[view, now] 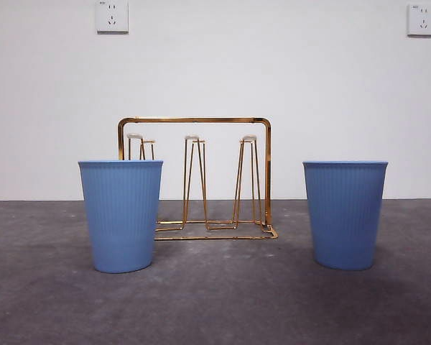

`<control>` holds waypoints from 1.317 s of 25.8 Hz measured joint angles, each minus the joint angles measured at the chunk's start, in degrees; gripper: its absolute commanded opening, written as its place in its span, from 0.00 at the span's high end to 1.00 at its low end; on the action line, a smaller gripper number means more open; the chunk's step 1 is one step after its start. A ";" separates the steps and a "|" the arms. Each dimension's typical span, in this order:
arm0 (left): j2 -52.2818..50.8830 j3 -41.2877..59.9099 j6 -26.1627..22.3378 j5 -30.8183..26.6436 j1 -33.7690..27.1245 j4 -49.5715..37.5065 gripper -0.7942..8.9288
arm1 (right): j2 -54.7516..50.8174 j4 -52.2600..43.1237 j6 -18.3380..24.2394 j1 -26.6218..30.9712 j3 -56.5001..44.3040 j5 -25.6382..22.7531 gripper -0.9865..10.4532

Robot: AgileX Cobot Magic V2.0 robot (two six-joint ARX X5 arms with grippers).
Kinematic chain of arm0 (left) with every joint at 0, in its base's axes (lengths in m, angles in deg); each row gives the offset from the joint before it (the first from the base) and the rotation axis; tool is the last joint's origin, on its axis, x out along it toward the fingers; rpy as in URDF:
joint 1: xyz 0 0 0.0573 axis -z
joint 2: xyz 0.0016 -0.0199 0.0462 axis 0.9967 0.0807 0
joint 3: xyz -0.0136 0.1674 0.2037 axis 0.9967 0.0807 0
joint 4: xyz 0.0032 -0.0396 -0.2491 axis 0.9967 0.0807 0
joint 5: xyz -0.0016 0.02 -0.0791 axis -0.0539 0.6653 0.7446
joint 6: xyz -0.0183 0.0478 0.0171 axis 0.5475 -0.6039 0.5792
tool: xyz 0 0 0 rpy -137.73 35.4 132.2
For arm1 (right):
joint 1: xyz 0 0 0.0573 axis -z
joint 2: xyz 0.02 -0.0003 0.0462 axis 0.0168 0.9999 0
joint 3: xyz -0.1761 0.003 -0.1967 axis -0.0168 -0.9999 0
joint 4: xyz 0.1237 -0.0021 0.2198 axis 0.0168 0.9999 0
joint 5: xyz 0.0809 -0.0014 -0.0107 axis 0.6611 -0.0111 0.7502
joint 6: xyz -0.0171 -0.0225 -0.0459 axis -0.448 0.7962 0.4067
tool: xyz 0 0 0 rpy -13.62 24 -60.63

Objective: Pick up cup 1,put cup 1 in the cup rack,pick up cup 2,put cup 2 in the cup rack

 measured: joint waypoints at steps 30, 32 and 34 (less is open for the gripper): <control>25.20 -33.20 -12.17 18.45 3.52 28.52 0.92 | 36.35 44.98 24.39 -0.07 45.70 9.64 0.91; 26.21 -33.20 -12.39 18.49 3.78 28.52 0.86 | 36.37 44.81 24.39 -0.07 45.70 9.81 0.88; 27.28 -33.29 -12.39 20.50 3.87 28.50 0.48 | 36.37 44.33 24.44 -0.07 45.70 9.84 0.68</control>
